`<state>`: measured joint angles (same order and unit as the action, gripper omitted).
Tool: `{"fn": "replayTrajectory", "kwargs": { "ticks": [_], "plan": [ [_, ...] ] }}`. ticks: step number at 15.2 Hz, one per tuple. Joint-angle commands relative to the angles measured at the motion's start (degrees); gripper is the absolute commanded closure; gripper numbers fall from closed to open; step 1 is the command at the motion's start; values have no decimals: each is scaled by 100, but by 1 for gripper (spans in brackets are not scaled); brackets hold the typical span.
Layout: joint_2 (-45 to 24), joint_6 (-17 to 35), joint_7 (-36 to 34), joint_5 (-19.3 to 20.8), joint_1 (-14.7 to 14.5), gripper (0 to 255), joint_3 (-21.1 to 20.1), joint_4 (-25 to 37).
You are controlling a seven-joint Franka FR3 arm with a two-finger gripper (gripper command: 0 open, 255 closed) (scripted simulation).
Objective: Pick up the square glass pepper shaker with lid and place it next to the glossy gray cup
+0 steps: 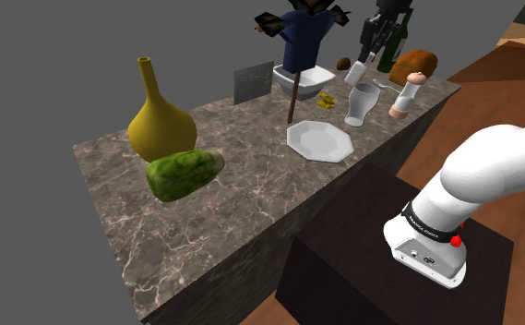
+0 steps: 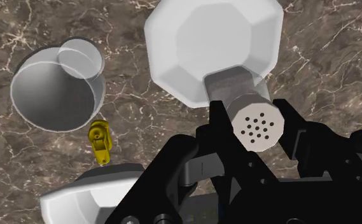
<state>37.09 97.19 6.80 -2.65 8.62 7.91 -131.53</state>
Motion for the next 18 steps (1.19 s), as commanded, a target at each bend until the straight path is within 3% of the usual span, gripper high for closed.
{"fn": "replayTrajectory", "kwargs": {
  "ticks": [1, 6, 18],
  "plan": [
    [-66, -57, 282, 125, 89, 255, 239, 103],
    [-369, -107, 987, 388, 277, 255, 844, 423],
    [-339, 718, 1090, 454, 329, 255, 949, -437]
  ]
}}
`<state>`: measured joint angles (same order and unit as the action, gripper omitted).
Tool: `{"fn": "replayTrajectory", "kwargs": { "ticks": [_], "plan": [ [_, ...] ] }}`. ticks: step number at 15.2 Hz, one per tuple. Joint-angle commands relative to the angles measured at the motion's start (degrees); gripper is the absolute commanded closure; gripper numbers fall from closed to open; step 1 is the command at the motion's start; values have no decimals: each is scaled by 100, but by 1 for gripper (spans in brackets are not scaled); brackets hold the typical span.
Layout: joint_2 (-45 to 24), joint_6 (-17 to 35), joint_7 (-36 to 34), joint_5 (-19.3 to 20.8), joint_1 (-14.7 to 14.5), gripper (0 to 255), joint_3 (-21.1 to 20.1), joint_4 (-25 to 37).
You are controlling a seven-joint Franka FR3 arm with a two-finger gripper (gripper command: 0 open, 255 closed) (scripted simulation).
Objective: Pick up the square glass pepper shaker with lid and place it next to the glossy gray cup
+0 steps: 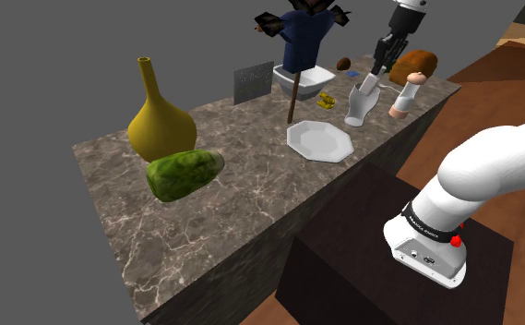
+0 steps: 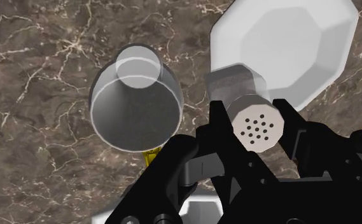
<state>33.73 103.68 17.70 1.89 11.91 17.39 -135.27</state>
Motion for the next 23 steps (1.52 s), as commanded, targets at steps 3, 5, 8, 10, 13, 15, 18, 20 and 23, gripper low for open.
{"fn": "replayTrajectory", "kwargs": {
  "ticks": [3, 5, 8, 10, 13, 15, 18, 20, 23],
  "plan": [
    [-18, 302, 23, 13, 9, 255, 29, -282],
    [-35, 459, 40, 21, 14, 255, 48, -423],
    [-72, 698, 66, 30, 20, 255, 79, -627],
    [-104, 860, 85, 36, 23, 255, 101, -758],
    [-164, 1107, 116, 41, 24, 255, 137, -947],
    [-212, 1274, 138, 43, 24, 255, 162, -1067],
    [-298, 1530, 174, 43, 21, 255, 201, -1240],
    [-364, 1703, 201, 40, 16, 255, 229, -1350],
    [-477, 1969, 244, 30, 6, 255, 274, -1506]
  ]
}}
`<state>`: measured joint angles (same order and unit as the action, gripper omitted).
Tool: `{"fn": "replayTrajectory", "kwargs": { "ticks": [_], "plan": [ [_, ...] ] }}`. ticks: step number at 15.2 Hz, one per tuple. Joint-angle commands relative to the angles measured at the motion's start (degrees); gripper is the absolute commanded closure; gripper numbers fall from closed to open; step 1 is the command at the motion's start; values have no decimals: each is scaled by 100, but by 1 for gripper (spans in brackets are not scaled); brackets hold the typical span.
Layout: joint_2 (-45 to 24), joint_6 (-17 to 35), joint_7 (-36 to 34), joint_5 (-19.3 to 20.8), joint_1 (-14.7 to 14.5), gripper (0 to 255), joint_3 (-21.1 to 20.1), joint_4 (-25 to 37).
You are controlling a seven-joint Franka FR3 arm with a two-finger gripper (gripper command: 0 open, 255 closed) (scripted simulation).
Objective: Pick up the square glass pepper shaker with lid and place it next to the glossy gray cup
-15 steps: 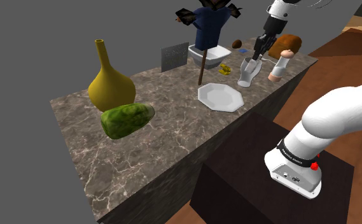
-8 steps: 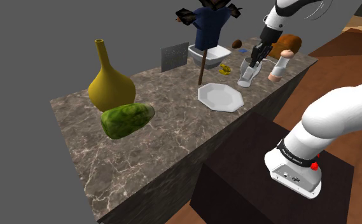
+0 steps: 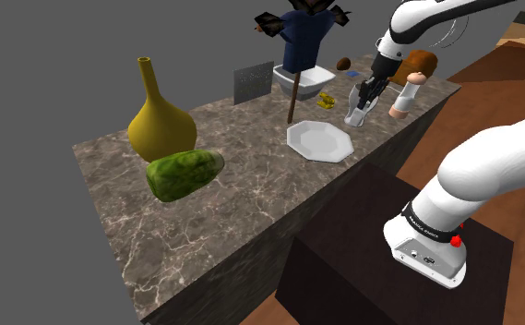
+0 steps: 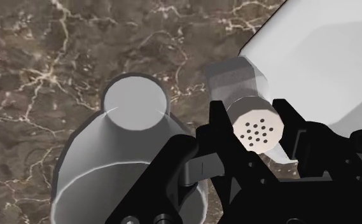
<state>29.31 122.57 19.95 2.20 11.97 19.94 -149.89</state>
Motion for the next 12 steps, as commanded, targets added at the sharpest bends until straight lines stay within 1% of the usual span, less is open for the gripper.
{"fn": "replayTrajectory", "kwargs": {
  "ticks": [1, 5, 12],
  "plan": [
    [-76, 169, 35, -5, -5, 255, 34, -93],
    [-291, 590, 114, -38, -37, 255, 111, -304],
    [-289, 589, 107, -30, -50, 255, 125, -304]
  ]
}}
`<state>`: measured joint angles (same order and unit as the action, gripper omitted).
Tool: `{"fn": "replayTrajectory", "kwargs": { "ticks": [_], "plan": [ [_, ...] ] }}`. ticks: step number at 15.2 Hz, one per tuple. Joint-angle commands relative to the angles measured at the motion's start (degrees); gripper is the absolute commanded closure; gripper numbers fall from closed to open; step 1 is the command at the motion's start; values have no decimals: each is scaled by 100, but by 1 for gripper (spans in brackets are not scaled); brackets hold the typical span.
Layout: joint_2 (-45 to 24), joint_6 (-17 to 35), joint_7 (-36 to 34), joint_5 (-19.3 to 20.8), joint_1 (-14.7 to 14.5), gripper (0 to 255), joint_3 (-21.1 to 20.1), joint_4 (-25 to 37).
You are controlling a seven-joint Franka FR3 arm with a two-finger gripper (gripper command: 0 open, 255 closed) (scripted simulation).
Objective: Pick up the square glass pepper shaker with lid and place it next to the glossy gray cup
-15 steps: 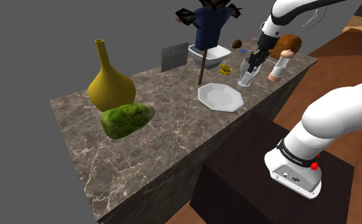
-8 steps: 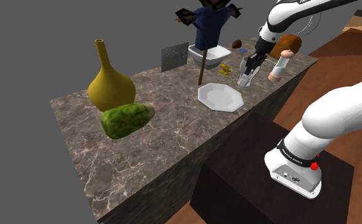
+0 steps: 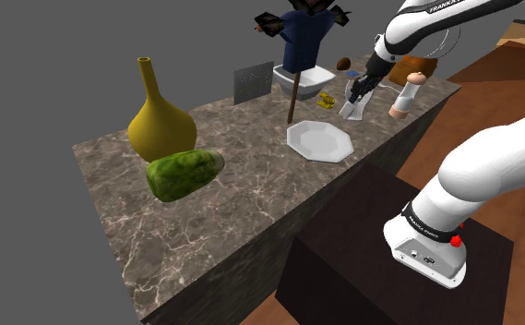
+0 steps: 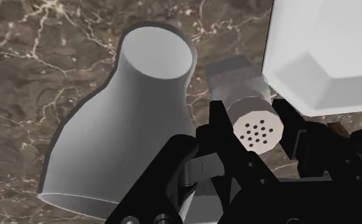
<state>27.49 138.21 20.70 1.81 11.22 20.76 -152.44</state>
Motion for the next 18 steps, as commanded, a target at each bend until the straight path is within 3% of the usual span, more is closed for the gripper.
{"fn": "replayTrajectory", "kwargs": {
  "ticks": [1, 2, 3, 7, 11, 18],
  "plan": [
    [-107, -974, 32, 9, 25, 255, 42, -49],
    [-15, -1140, -40, 17, 26, 0, -22, 30],
    [-226, -915, 35, -34, -22, 0, 47, 15],
    [-106, -974, 32, 10, 25, 0, 43, -49],
    [302, -1838, -46, 93, 111, 0, -48, 415],
    [301, -1838, -46, 92, 112, 0, -49, 415]
  ]
}}
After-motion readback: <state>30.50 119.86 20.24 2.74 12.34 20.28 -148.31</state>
